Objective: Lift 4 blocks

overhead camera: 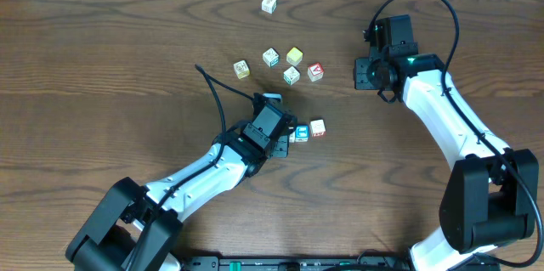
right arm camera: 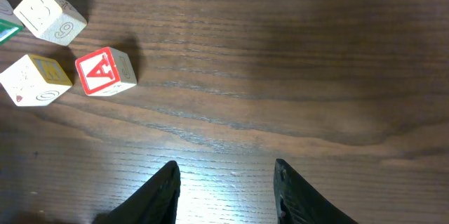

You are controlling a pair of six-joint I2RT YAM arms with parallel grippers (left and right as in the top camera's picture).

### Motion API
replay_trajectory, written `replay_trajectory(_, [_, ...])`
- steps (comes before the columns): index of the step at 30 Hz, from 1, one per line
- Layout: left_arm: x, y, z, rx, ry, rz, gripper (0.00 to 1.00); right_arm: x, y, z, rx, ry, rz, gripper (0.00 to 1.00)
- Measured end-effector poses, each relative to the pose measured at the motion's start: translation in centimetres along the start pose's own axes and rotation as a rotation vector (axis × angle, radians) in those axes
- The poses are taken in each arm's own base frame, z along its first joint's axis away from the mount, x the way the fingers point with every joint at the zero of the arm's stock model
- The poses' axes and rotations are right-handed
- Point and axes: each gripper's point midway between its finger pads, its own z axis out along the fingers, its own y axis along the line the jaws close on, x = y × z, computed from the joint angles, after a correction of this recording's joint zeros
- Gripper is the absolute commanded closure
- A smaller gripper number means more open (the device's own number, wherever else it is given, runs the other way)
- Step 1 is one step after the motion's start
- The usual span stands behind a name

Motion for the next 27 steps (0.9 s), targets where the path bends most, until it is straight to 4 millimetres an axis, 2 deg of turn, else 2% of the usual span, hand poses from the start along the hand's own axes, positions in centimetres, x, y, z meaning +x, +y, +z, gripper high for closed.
replay_trajectory(6, [0.26, 0.24, 0.36, -0.013, 0.008, 0.004, 0.66, 0.0, 0.0, 0.0, 0.0, 0.0, 0.0, 0.59])
replay_trajectory(27, [0.0, 0.36, 0.46, -0.022, -0.005, 0.004, 0.66, 0.0, 0.0, 0.0, 0.0, 0.0, 0.0, 0.59])
